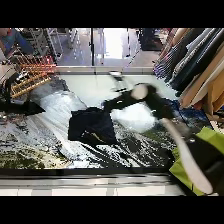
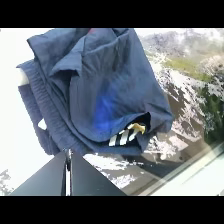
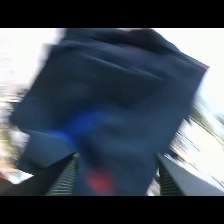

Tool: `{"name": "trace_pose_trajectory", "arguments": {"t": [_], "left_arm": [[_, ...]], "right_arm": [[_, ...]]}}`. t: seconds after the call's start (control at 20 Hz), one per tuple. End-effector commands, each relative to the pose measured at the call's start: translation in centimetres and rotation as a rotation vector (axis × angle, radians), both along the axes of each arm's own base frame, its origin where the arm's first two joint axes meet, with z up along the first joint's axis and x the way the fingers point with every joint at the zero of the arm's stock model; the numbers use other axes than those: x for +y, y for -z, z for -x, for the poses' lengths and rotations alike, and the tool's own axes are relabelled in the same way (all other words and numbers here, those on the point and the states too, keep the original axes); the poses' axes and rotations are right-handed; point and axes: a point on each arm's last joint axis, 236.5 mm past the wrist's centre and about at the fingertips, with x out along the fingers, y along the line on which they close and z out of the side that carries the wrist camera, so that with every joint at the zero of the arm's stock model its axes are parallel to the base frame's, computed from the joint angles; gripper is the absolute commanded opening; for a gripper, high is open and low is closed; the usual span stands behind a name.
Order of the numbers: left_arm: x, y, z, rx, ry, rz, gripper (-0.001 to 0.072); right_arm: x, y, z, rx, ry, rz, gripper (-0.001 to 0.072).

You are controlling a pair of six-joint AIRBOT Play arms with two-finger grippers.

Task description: Fold the clothes and pants, and hang the long-sleeved shirts on hangers.

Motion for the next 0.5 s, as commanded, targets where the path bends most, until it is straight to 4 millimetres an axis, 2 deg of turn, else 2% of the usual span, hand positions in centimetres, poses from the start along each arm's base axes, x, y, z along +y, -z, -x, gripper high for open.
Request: {"name": "trace_pose_trajectory", "arguments": {"t": [0.0,0.1,0.15,0.2,0.35,0.45], "left_arm": [[0.0,-0.2,0.4,0.005,0.005,0.002,0.0014],[-0.8,-0.8,0.2,-0.008,0.012,0.047,0.0014],[-1.3,-1.3,0.0,-0.017,0.016,0.079,0.0014],[-1.9,-1.8,-0.1,-0.025,0.020,0.111,0.0014],[-2.1,-2.0,-0.2,-0.028,0.022,0.130,0.0014],[-2.0,-1.8,-0.2,-0.024,0.022,0.124,0.0014]], "right_arm": [[-8.5,4.1,2.1,0.265,0.197,-0.132,0.0598],[-7.8,8.9,2.8,0.364,0.291,-0.293,0.0662],[-7.0,10.8,3.0,0.388,0.313,-0.354,0.0695],[-5.9,12.5,3.2,0.410,0.304,-0.402,0.0698],[-2.4,15.7,2.7,0.510,0.245,-0.482,0.0700],[0.1,16.8,2.1,0.547,0.174,-0.483,0.0701]]}}
